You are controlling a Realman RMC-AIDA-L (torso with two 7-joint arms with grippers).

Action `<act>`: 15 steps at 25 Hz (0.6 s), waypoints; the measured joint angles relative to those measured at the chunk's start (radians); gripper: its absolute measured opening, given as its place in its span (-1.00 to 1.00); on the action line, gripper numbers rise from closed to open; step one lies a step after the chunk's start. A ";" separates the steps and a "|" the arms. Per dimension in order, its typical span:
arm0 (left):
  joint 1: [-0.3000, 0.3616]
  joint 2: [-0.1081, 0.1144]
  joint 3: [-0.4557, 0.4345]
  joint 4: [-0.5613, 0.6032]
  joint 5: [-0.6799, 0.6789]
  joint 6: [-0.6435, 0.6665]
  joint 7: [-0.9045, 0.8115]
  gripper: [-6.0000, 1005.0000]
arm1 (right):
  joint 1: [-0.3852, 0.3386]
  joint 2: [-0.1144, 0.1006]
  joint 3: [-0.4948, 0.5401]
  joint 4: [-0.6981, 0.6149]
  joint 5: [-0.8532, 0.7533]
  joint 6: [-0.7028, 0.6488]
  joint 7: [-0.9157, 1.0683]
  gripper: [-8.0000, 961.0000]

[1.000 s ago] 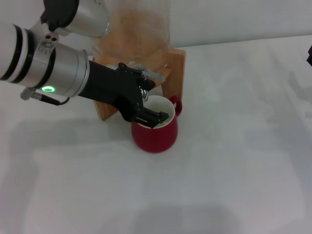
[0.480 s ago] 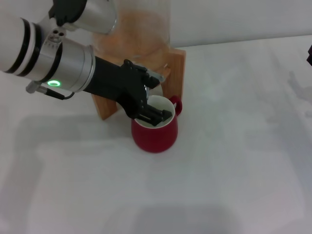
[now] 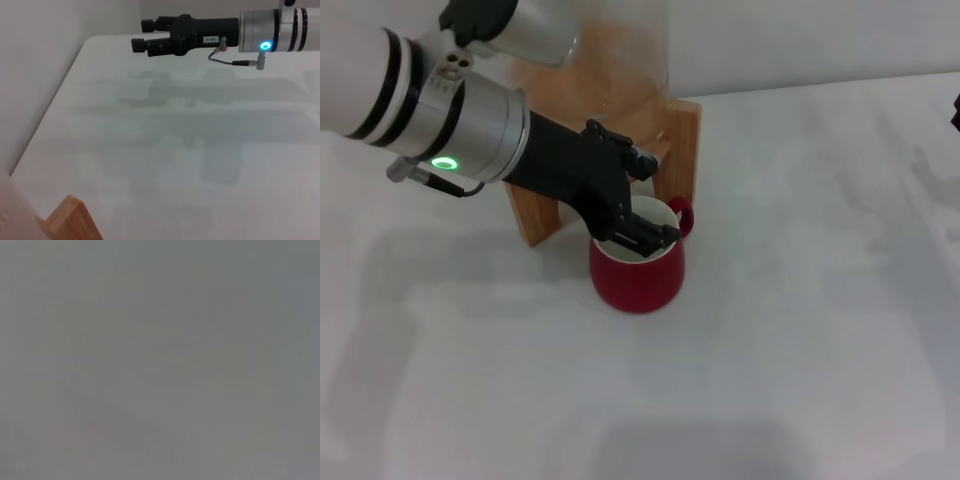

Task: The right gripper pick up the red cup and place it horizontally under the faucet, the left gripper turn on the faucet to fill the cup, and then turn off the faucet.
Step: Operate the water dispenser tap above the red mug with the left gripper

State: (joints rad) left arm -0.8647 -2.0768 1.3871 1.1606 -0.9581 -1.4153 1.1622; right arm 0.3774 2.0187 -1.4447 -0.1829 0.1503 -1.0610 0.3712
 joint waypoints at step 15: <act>-0.012 0.000 -0.002 -0.011 0.001 0.014 0.013 0.65 | 0.000 0.000 0.000 0.000 0.000 -0.003 0.000 0.76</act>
State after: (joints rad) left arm -0.8762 -2.0771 1.3851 1.1493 -0.9571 -1.4014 1.1749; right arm 0.3774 2.0186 -1.4450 -0.1824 0.1503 -1.0641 0.3712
